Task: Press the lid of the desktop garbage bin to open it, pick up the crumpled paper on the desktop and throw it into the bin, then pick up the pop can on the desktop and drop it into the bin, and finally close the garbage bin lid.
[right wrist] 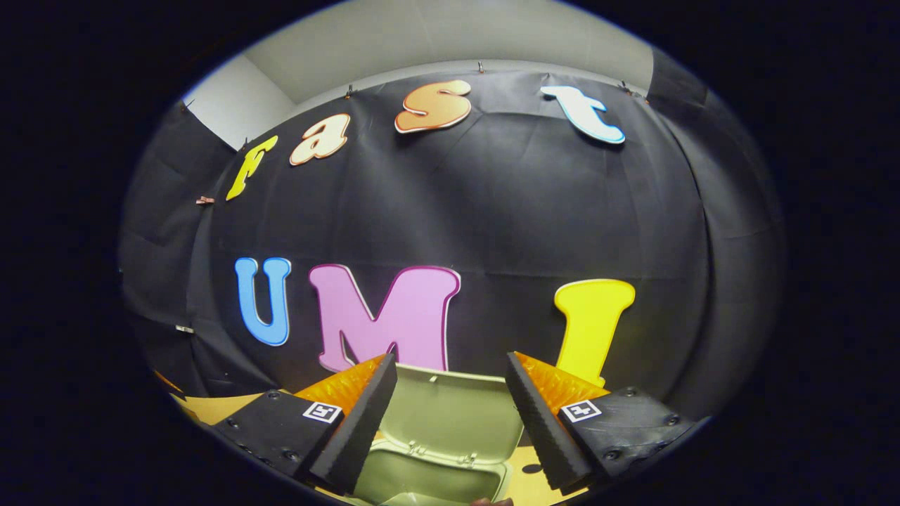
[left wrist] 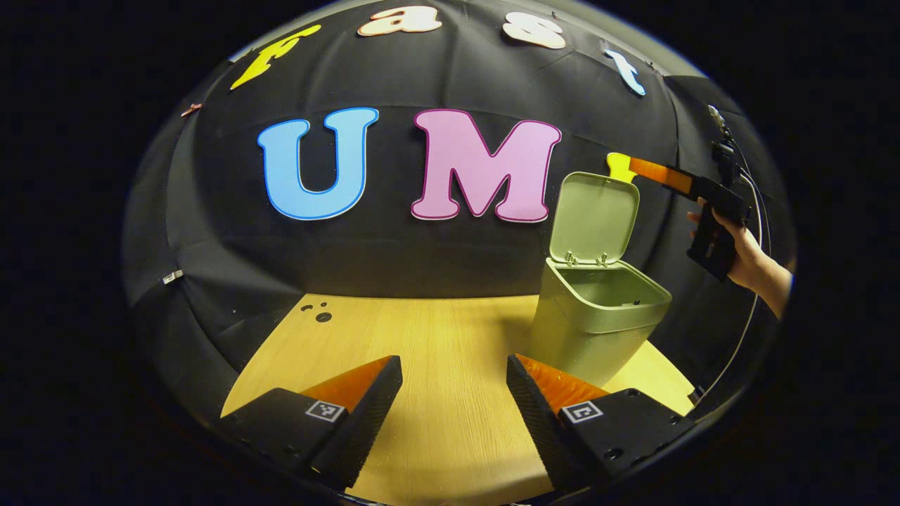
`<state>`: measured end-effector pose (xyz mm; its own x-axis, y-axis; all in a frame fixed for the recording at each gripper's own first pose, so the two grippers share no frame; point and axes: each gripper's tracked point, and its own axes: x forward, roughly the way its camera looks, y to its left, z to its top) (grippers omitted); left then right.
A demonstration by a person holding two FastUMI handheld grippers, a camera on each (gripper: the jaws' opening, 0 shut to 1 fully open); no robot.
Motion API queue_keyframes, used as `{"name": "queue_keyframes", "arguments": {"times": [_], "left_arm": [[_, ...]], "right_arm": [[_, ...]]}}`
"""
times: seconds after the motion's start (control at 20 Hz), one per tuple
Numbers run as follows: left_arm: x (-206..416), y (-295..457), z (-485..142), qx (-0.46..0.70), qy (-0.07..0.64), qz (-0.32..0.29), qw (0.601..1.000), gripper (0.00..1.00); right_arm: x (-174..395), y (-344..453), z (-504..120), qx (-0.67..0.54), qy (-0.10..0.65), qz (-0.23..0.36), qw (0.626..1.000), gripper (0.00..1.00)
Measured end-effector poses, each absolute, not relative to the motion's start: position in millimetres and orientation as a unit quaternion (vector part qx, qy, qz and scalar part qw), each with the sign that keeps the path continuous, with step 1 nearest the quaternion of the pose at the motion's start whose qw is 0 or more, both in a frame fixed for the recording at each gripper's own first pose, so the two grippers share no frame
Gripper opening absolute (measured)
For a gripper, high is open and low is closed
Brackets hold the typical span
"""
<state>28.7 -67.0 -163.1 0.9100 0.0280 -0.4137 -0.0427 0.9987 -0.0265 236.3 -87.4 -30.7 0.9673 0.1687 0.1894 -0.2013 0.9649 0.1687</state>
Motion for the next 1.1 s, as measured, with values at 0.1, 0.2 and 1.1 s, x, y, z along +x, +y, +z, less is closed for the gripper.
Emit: {"name": "queue_keyframes", "arguments": {"times": [0.1,0.2,1.1], "left_arm": [[25,-69,-164,-0.014,0.214,0.019,0.977,0.96],[22,-70,-164,-0.011,0.217,0.022,0.976,0.96],[20,-60,-167,-0.026,0.215,0.035,0.976,0.96]], "right_arm": [[247,-102,-14,0.079,-0.123,0.069,0.987,0.97],[255,-109,-3,0.075,-0.147,0.054,0.985,0.97],[261,-90,-74,0.108,-0.028,0.082,0.99,0.96]]}}
